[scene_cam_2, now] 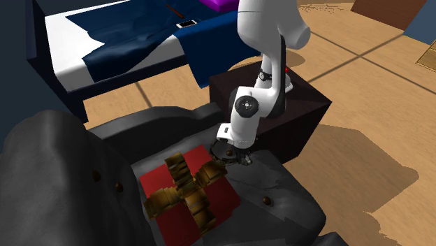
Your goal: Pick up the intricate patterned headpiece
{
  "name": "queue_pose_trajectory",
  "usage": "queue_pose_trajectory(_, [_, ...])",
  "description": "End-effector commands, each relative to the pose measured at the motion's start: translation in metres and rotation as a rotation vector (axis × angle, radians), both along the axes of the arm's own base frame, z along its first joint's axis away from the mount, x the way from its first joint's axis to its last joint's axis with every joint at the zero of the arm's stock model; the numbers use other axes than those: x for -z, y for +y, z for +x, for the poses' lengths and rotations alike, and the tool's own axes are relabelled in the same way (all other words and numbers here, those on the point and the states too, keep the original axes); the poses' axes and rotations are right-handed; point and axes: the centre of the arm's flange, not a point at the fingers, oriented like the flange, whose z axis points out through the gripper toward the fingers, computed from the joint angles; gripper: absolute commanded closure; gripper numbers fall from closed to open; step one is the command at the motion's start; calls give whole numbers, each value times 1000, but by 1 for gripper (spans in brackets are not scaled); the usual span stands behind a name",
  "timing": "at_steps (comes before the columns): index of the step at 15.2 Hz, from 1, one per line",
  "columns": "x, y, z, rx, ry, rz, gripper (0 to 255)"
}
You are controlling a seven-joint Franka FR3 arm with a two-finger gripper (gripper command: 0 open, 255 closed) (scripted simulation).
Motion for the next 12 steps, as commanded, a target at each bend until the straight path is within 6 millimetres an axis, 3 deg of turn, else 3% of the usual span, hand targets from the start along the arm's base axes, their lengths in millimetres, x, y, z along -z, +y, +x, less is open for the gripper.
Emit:
queue_pose_trajectory(1, [-11, 1, 0, 0, 0, 0, 255])
queue_pose_trajectory(10, [-59, 1, 0, 0, 0, 0, 255])
queue_pose_trajectory(12, [-59, 1, 0, 0, 0, 0, 255])
